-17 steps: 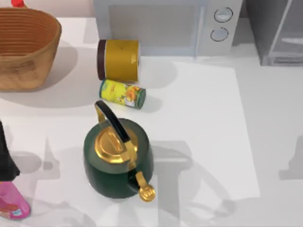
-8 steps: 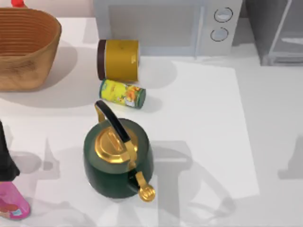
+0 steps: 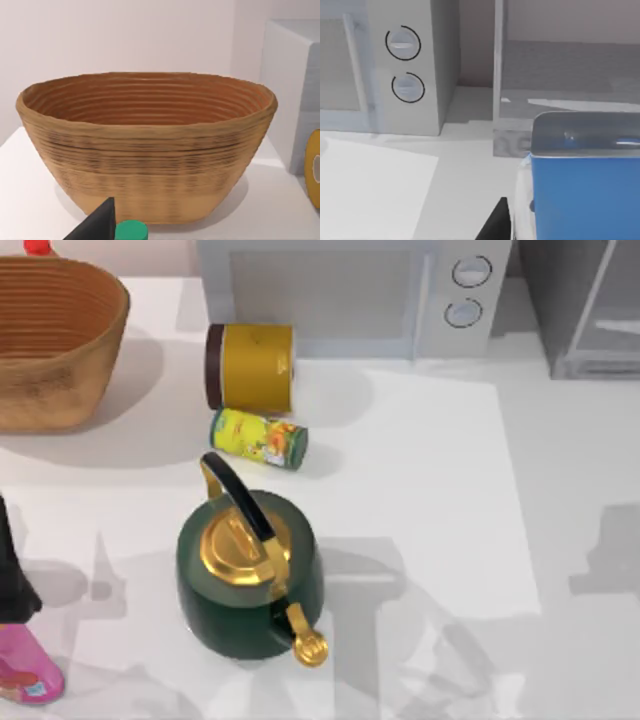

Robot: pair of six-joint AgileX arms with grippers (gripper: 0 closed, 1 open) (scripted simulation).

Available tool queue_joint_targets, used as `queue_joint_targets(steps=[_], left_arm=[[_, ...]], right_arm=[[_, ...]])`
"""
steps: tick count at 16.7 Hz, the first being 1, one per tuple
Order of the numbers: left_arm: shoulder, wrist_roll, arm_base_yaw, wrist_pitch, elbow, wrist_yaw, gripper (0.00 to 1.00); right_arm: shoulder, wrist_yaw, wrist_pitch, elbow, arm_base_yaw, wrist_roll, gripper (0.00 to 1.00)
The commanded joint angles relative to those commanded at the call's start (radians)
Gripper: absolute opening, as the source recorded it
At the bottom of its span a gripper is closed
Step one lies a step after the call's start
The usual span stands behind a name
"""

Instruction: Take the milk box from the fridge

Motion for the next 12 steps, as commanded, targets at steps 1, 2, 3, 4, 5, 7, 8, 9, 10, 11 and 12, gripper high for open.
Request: queue_joint_targets(steps=[1,2,3,4,5,7,8,9,10,11,12], left_arm=[[0.0,0.0,0.0,0.0,0.0,0.0,1.0],[0.0,0.0,0.0,0.0,0.0,0.0,1.0],[0.0,0.0,0.0,0.0,0.0,0.0,1.0],[0.0,0.0,0.0,0.0,0.0,0.0,1.0],[0.0,0.0,0.0,0.0,0.0,0.0,1.0],[0.0,0.0,0.0,0.0,0.0,0.0,1.0],[0.0,0.0,0.0,0.0,0.0,0.0,1.0],[0.0,0.0,0.0,0.0,0.0,0.0,1.0],[0.0,0.0,0.0,0.0,0.0,0.0,1.0],[0.0,0.0,0.0,0.0,0.0,0.0,1.0],[0.0,0.0,0.0,0.0,0.0,0.0,1.0]], right_arm=[[0.082,-0.01,0.049,0.016,0.007,-0.001,0.0],[0.167,-0.023,0.1,0.033,0.016,-0.002,0.0],[0.254,-0.036,0.153,0.052,0.024,-0.003,0.0],[0.342,-0.05,0.208,0.071,0.034,-0.003,0.0],[0.432,-0.065,0.264,0.093,0.043,-0.004,0.0],[0.609,-0.097,0.377,0.138,0.062,-0.004,0.0],[0.696,-0.113,0.435,0.163,0.072,-0.004,0.0],[0.782,-0.13,0.494,0.188,0.082,-0.003,0.0],[0.865,-0.147,0.552,0.215,0.091,-0.003,0.0],[0.946,-0.165,0.61,0.243,0.1,-0.002,0.0],[1.022,-0.182,0.666,0.271,0.11,-0.002,0.0]])
